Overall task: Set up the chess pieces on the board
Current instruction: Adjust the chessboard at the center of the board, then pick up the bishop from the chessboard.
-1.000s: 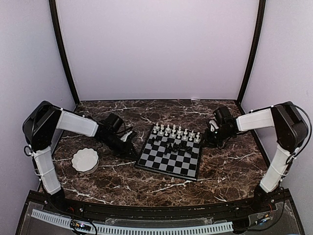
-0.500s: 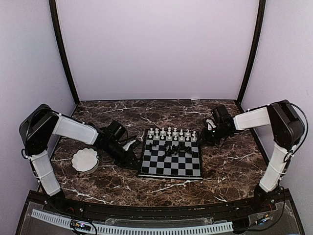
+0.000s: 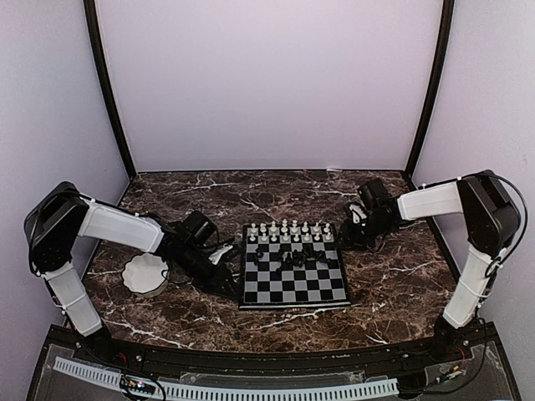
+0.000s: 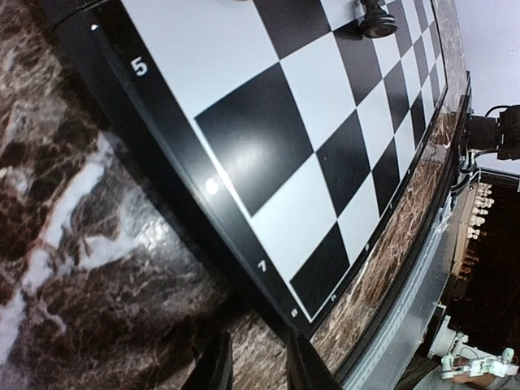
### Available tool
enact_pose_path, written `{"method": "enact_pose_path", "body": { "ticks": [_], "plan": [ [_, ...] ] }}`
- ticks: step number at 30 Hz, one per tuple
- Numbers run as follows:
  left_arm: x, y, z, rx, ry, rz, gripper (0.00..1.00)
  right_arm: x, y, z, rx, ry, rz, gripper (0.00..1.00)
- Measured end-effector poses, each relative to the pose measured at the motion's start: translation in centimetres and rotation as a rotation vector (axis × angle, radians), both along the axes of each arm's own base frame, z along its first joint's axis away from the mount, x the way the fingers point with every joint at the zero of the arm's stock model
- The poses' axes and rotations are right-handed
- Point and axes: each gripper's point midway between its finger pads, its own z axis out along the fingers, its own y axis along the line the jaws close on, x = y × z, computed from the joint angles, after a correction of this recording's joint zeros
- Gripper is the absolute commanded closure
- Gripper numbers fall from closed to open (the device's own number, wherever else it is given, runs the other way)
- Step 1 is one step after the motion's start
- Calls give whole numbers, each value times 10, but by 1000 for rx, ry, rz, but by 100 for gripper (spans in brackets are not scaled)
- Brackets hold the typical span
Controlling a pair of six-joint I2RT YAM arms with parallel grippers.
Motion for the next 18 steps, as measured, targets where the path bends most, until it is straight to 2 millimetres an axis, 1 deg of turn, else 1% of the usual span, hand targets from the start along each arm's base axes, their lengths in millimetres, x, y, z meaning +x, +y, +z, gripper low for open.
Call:
{"method": "enact_pose_path", "body": {
  "ticks": [1,2,4,6,7,8,9,10,11,14,16,18],
  "plan": [
    [0,2,2,8,-7,-1,65,-5,-2,3,-12,11,-1,56],
    [-1,4,5,16,-13,0,64,-8,-4,7,-19,15,-5,55],
    [2,6,17,22,-40,1,57,-13,-9,24,-32,-3,-9,54],
    [8,5,31,18,-81,6,53,-15,-12,49,-38,-50,-6,54],
    [13,3,40,16,-104,12,52,-13,-13,67,-41,-92,-2,55],
    [18,1,49,11,-132,16,49,-12,-12,75,-44,-114,3,56],
    [25,-1,58,8,-159,25,49,-11,-10,88,-55,-153,19,58],
    [31,-3,65,7,-184,34,48,-11,-5,102,-66,-195,42,60],
    [38,-5,72,6,-205,43,48,-11,0,110,-74,-225,66,63],
    [60,-12,97,7,-285,82,45,-18,30,132,-97,-306,183,66],
    [75,-17,116,0,-337,113,42,-25,51,137,-118,-330,267,69],
    [87,-20,131,-7,-378,146,39,-30,72,135,-141,-338,348,70]
  ]
}}
